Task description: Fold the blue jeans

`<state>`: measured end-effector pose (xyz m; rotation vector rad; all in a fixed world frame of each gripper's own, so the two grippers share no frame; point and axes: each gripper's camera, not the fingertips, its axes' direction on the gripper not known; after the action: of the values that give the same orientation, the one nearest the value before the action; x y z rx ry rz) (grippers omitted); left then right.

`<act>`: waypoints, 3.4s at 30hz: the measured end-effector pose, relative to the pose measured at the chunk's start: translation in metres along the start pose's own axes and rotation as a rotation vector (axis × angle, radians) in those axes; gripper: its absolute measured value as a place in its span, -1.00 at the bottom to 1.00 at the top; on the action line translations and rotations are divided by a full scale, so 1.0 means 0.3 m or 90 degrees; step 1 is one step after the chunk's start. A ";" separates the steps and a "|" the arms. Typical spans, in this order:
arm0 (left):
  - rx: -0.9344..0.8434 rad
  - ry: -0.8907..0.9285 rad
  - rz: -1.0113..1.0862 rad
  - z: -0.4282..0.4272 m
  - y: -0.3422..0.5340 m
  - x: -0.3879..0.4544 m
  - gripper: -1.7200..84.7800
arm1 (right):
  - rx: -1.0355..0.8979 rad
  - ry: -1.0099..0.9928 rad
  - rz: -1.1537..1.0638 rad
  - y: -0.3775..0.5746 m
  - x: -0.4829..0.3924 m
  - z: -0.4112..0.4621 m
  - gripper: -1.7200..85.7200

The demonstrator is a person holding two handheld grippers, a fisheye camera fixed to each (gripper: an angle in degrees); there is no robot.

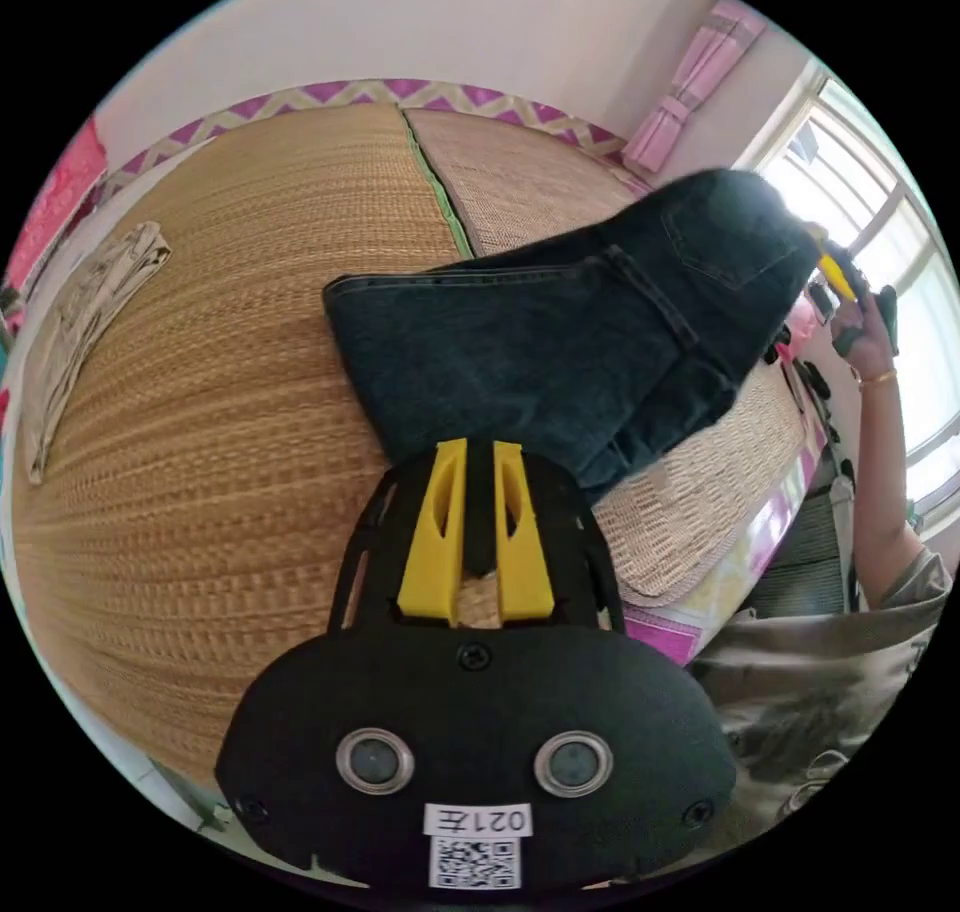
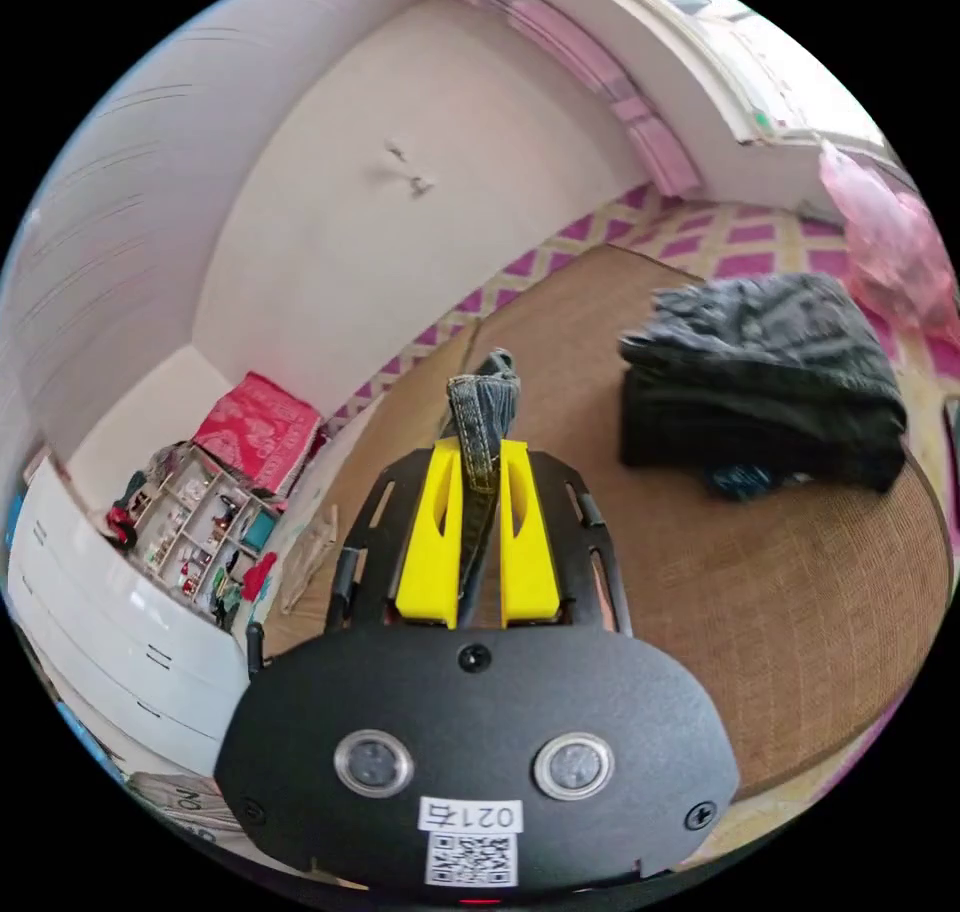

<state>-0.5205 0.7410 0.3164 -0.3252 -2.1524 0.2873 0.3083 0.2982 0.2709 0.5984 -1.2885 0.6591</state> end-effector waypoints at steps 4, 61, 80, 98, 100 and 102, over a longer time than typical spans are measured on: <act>-0.033 0.046 0.025 0.038 -0.093 -0.001 -0.94 | -0.095 0.030 0.142 0.392 0.644 -0.044 -0.82; 0.260 0.110 -0.440 -0.624 1.035 -1.603 -0.98 | -0.059 -0.041 0.203 1.918 1.171 -0.393 -0.82; 0.320 0.028 -0.042 -0.836 0.953 -1.243 -0.81 | -0.099 0.001 -0.269 1.525 0.387 -0.181 -0.81; 0.025 -0.008 0.293 -0.256 0.073 -0.695 -0.71 | -0.610 -0.003 -0.617 0.997 -0.016 1.201 -0.73; 0.010 0.006 0.291 -0.209 0.047 -0.677 -0.71 | -0.616 -0.023 -0.592 0.954 -0.003 1.236 -0.75; 0.009 0.016 0.291 -0.192 0.034 -0.664 -0.71 | -0.622 -0.039 -0.581 0.916 0.002 1.259 -0.77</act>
<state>-0.3621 0.6883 0.1929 -0.8090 -2.0312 0.5515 -0.1435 0.2102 0.3501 0.3117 -1.0679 -0.7273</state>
